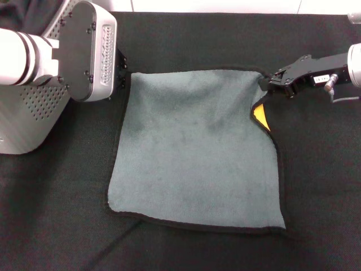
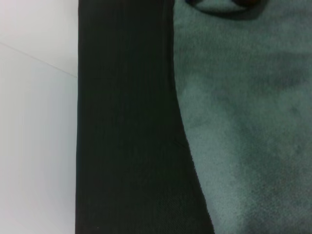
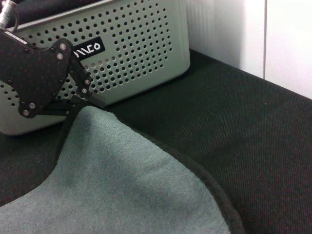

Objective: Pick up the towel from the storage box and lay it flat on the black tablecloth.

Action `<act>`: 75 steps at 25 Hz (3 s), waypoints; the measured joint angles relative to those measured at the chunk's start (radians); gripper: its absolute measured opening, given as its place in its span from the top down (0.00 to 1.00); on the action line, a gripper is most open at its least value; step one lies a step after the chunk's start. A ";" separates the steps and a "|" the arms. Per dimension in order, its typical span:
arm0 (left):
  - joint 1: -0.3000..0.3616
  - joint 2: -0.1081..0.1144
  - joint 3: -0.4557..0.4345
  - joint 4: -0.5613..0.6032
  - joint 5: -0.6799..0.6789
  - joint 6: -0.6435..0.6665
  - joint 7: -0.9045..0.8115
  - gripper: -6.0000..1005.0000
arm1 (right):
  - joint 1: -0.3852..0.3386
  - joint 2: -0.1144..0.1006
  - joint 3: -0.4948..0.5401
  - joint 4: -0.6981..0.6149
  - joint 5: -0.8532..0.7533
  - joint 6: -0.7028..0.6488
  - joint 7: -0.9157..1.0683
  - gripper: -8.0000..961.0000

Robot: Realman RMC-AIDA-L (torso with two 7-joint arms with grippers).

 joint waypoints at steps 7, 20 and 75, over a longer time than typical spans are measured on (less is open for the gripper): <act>-0.001 0.000 0.000 0.000 0.000 -0.005 0.000 0.91 | -0.004 -0.008 0.002 -0.002 0.003 0.000 0.002 0.98; -0.007 -0.002 0.008 -0.017 0.000 -0.029 0.001 0.91 | 0.016 -0.020 -0.009 -0.007 -0.016 0.023 0.002 0.98; -0.022 0.003 -0.056 0.104 -0.135 0.035 -0.197 0.60 | -0.122 0.006 -0.033 -0.276 -0.020 -0.039 0.072 0.26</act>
